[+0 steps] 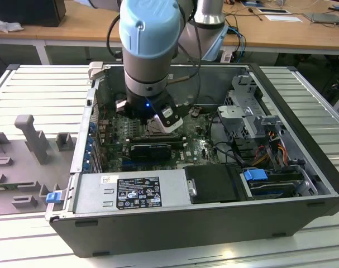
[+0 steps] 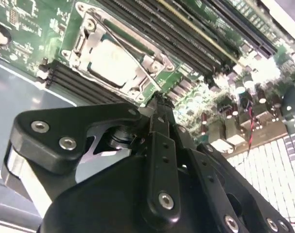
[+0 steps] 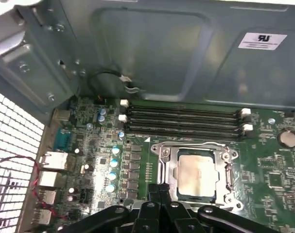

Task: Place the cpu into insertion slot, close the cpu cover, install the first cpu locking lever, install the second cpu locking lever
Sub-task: 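Install the second cpu locking lever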

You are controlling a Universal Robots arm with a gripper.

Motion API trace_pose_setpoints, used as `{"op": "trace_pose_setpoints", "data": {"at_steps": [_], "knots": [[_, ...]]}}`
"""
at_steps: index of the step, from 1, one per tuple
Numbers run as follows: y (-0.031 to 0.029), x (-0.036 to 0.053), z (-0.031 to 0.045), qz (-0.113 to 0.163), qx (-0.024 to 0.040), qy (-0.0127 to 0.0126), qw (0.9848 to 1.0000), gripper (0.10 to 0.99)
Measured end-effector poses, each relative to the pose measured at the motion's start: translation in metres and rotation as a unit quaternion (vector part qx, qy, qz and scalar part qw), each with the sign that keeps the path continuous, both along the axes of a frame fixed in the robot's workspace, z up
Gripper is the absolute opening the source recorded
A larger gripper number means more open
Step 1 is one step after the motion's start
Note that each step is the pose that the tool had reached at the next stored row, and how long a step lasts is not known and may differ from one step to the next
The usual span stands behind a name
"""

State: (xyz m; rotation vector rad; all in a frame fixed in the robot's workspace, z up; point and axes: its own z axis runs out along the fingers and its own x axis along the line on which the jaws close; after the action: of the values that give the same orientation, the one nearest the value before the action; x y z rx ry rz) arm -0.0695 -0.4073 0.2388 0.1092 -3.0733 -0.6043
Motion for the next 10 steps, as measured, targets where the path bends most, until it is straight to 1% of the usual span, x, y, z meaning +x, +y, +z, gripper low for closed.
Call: {"op": "trace_pose_setpoints", "data": {"at_steps": [1,2,4,5,7,9,10], "knots": [[0.0000,0.0094,0.0000,0.000,0.0000,0.0018,1.0000,0.106],[0.0000,0.0168,0.0001,0.000,-0.0001,0.0025,1.0000,0.106],[0.0000,0.0229,0.0001,0.000,-0.0001,0.0027,1.0000,0.106],[-0.0004,0.0250,0.0000,0.000,-0.0001,0.0027,1.0000,0.106],[-0.0147,0.0250,-0.0033,0.000,-0.0001,0.0027,1.0000,0.106],[-0.0158,0.0232,-0.0047,0.000,0.0000,0.0027,1.0000,0.106],[-0.0159,0.0205,-0.0059,0.000,0.0000,0.0027,1.0000,0.106]]}}
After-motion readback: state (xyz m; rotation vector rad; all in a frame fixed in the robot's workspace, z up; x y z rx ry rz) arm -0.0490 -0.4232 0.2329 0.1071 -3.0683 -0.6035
